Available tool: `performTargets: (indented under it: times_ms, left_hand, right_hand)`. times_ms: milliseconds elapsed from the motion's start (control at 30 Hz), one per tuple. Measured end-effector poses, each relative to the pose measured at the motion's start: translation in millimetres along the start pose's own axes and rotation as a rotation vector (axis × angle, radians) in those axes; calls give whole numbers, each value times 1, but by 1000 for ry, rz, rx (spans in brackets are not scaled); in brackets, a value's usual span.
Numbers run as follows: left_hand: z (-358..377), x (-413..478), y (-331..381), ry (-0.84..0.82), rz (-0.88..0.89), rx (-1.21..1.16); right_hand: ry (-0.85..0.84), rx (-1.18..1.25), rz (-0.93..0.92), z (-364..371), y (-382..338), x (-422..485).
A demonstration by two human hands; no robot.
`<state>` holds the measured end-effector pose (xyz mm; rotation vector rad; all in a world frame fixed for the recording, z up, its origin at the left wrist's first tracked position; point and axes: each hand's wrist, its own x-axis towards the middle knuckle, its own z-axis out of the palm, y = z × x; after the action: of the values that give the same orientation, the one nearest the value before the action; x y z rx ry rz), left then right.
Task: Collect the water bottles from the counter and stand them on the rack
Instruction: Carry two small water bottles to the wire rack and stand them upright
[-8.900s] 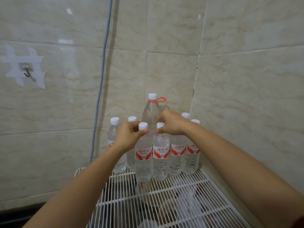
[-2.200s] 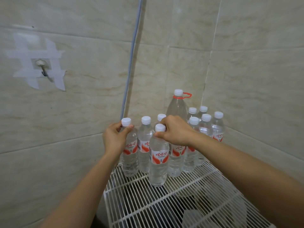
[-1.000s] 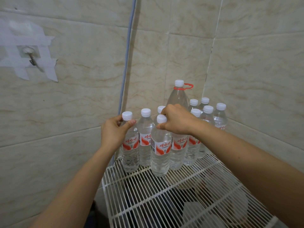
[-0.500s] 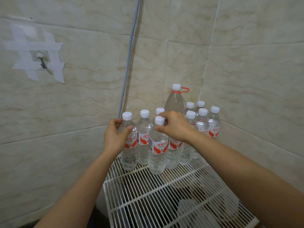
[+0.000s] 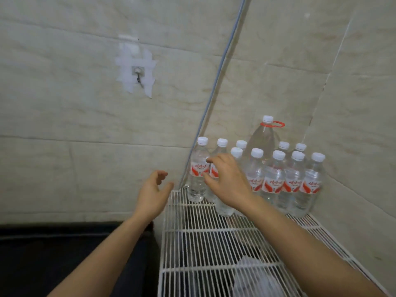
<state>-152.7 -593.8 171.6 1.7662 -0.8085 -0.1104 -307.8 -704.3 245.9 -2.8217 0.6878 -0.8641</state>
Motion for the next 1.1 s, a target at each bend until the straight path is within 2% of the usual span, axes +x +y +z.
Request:
performTargets:
  times_ms: [200, 400, 567, 900, 1100]
  left_hand:
    - [-75, -92, -60, -3, -137, 344]
    - [-179, -176, -106, 52, -334, 634]
    - [-281, -242, -146, 151, -467, 683]
    - [-504, -375, -234, 229, -683, 751]
    - [-595, -432, -271, 252, -794, 764]
  right_hand:
    - [-319, 156, -75, 85, -54, -51]
    - [-524, 214, -223, 143, -168, -92]
    - [-619, 184, -343, 182, -277, -120]
    - [-845, 237, -420, 269, -526, -204]
    - [-921, 241, -446, 305, -628, -230]
